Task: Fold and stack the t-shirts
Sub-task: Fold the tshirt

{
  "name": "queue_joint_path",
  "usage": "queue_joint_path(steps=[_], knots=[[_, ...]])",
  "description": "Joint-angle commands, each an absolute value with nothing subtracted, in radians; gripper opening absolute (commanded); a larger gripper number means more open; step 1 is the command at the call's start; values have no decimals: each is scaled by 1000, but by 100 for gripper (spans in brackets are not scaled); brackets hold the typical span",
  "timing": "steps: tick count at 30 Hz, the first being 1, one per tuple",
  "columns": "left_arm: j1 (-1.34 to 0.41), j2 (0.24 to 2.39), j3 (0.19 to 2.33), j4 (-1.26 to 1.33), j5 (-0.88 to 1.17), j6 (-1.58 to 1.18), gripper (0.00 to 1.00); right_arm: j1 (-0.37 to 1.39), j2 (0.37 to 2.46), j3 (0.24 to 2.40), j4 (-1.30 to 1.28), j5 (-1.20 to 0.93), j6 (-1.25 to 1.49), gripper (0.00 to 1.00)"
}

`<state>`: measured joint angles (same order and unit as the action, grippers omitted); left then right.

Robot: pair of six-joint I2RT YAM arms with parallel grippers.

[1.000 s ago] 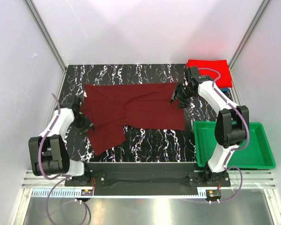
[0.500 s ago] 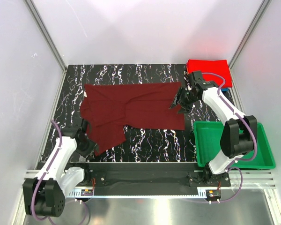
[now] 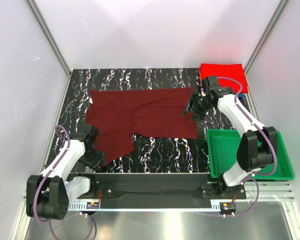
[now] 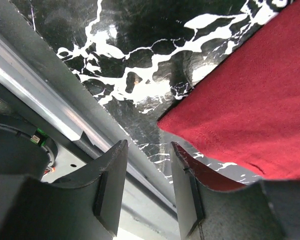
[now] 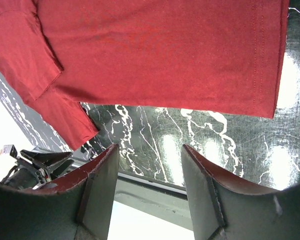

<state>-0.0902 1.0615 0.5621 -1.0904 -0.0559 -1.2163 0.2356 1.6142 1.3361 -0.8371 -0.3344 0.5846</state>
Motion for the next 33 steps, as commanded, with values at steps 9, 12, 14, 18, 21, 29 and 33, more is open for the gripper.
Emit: queue_joint_path(steps=[9, 12, 14, 18, 21, 29, 33], knots=[[-112, 1074, 526, -999, -176, -1296, 44, 241, 1513, 1332, -851, -319, 604, 60], [-112, 1078, 494, -947, -166, -1284, 42, 241, 1506, 1327, -851, -319, 603, 60], [-112, 1083, 477, -931, -155, -1284, 40, 241, 1508, 1325, -850, -318, 603, 60], [-112, 1085, 462, -910, -144, -1290, 38, 241, 1508, 1321, -853, -313, 595, 60], [-114, 1075, 457, -899, -144, -1298, 36, 241, 1505, 1312, -862, -299, 589, 61], [-112, 1062, 526, -928, -143, -1272, 0, 241, 1471, 1213, -914, -232, 647, 63], [-112, 1035, 633, -972, -150, -1247, 0, 241, 1457, 1145, -927, -146, 684, 61]])
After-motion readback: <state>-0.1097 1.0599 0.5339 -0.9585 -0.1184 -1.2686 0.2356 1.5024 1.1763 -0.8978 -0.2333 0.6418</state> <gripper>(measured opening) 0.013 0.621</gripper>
